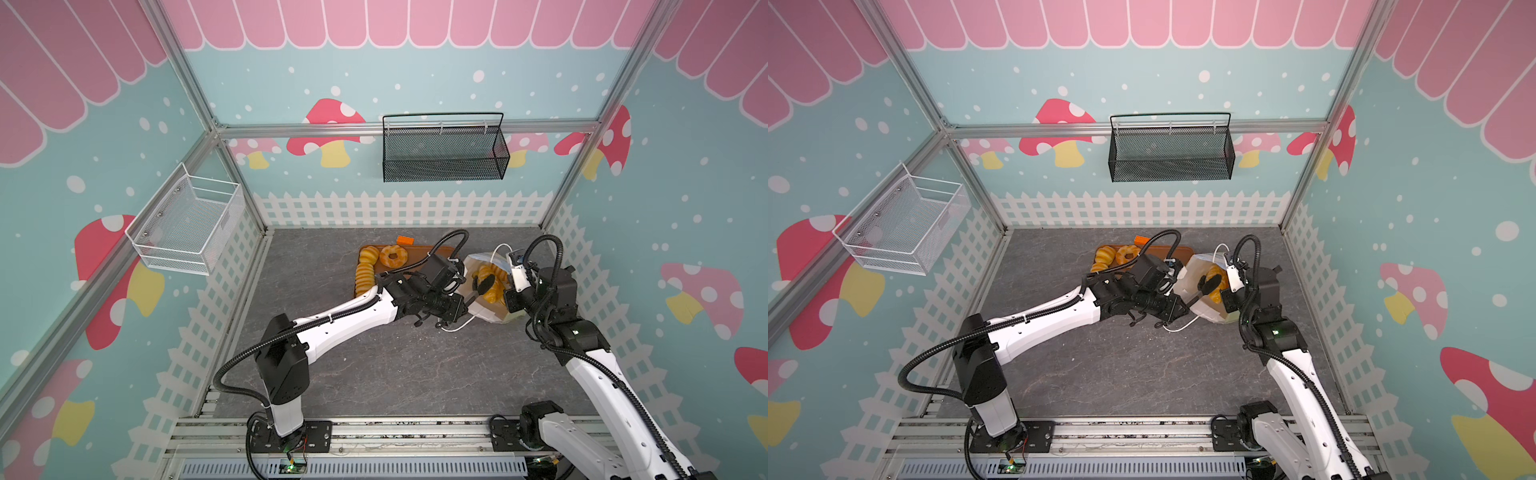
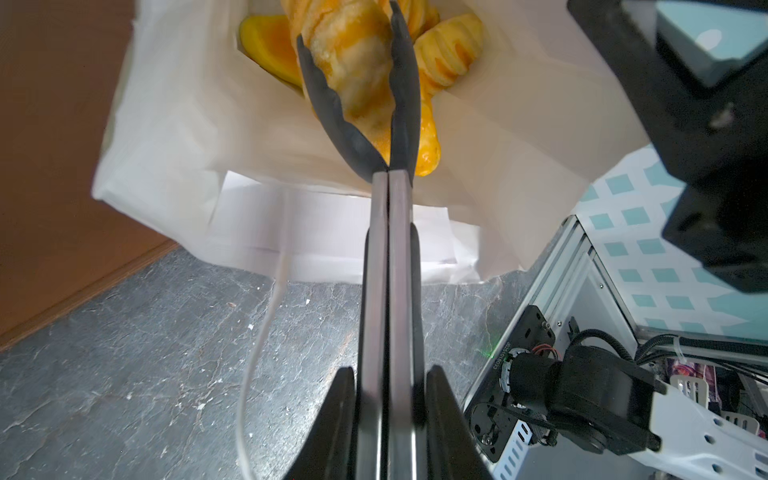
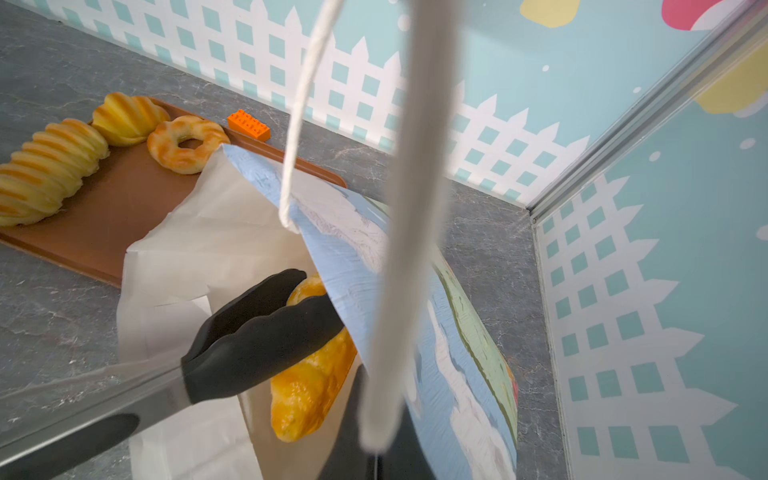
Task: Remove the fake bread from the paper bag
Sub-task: 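Close the left gripper's tongs on the striped croissant and lift it, then carry the croissant with the tongs out of the bag over the tray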
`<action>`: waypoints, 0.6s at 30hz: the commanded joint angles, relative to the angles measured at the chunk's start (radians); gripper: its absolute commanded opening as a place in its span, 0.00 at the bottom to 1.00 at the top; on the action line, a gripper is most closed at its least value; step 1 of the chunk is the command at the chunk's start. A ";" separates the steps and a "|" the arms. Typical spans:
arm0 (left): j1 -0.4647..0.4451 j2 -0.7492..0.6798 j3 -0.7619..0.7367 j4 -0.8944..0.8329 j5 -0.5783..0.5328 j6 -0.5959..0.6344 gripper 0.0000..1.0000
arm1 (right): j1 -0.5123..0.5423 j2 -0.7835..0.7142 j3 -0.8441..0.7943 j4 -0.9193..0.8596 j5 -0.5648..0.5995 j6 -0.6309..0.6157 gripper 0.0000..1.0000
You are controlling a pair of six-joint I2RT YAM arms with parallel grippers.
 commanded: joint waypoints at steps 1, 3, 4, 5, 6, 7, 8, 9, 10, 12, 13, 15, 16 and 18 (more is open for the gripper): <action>0.002 -0.082 0.010 0.014 0.015 0.040 0.00 | 0.001 0.023 0.036 0.009 0.030 0.038 0.00; 0.006 -0.100 0.010 0.006 0.012 0.047 0.00 | 0.000 0.032 0.041 0.014 0.022 0.046 0.00; 0.008 -0.109 0.012 0.001 0.008 0.051 0.00 | 0.001 0.035 0.043 0.018 0.022 0.049 0.00; 0.011 -0.117 0.011 -0.005 0.010 0.054 0.00 | 0.001 0.038 0.046 0.020 0.024 0.053 0.00; 0.013 -0.123 0.011 -0.010 0.011 0.057 0.00 | 0.000 0.040 0.047 0.020 0.028 0.055 0.00; 0.013 -0.132 0.011 -0.016 0.011 0.062 0.00 | 0.000 0.044 0.051 0.019 0.034 0.058 0.00; 0.014 -0.141 0.011 -0.018 0.010 0.067 0.00 | 0.001 0.047 0.054 0.015 0.039 0.060 0.00; 0.015 -0.148 0.010 -0.023 0.011 0.072 0.00 | 0.001 0.051 0.059 0.012 0.045 0.066 0.00; 0.015 -0.156 0.010 -0.028 0.012 0.079 0.00 | 0.001 0.057 0.064 0.010 0.053 0.073 0.00; 0.015 -0.171 0.008 -0.045 0.014 0.095 0.00 | 0.001 0.074 0.078 0.001 0.060 0.086 0.00; 0.016 -0.180 0.005 -0.054 0.013 0.100 0.00 | 0.001 0.086 0.088 -0.005 0.064 0.093 0.00; 0.019 -0.199 -0.010 -0.065 0.009 0.110 0.00 | 0.001 0.105 0.106 -0.016 0.074 0.102 0.00; 0.022 -0.210 -0.021 -0.068 0.008 0.111 0.00 | 0.002 0.114 0.113 -0.019 0.081 0.104 0.00; 0.028 -0.232 -0.041 -0.068 0.005 0.111 0.00 | 0.002 0.123 0.121 -0.019 0.087 0.106 0.00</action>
